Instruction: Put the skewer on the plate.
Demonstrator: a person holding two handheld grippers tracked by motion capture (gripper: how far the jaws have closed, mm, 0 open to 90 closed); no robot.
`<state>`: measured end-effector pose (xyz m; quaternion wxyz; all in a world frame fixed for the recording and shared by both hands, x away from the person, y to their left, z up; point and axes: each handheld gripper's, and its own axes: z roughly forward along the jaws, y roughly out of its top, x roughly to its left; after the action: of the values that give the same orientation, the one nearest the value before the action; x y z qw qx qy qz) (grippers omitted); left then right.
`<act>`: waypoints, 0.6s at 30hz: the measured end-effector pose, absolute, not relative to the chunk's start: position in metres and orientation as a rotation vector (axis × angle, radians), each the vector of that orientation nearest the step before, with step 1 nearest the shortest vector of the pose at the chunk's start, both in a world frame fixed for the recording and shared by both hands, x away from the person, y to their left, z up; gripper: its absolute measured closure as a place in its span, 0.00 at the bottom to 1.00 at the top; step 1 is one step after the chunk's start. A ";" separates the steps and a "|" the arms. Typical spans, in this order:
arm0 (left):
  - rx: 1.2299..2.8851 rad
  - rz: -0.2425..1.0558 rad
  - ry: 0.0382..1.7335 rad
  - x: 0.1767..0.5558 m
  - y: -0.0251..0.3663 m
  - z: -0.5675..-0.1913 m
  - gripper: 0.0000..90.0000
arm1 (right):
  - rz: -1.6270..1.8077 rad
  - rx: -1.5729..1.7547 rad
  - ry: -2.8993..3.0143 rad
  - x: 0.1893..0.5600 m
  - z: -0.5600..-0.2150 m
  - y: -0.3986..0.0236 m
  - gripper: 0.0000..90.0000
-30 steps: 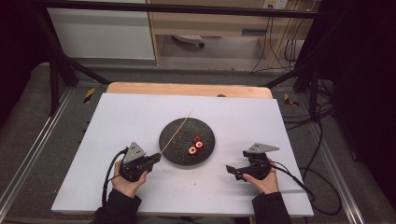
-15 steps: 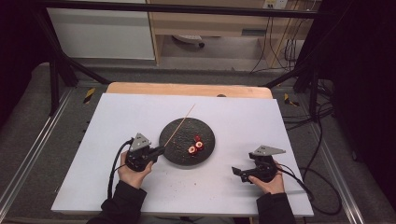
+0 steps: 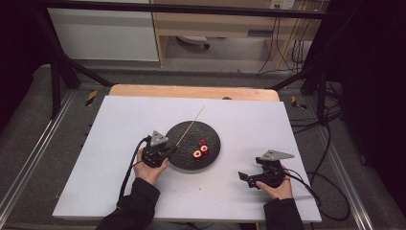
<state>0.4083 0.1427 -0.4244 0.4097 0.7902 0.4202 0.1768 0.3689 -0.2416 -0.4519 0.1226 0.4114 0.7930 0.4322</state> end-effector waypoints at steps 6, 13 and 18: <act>2.037 0.453 1.081 0.411 0.138 -0.429 0.97 | 1.268 1.208 2.312 0.369 -0.452 -0.242 0.02; 2.102 0.453 1.084 0.408 0.131 -0.432 0.97 | 1.265 1.206 2.317 0.369 -0.453 -0.242 0.02; 2.131 0.448 1.092 0.409 0.127 -0.434 0.97 | 1.273 1.211 2.312 0.369 -0.452 -0.242 0.03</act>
<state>0.4088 0.1270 -0.4340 0.3455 0.8208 0.4208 0.1728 0.3691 -0.2418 -0.4525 0.1185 0.4142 0.7906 0.4352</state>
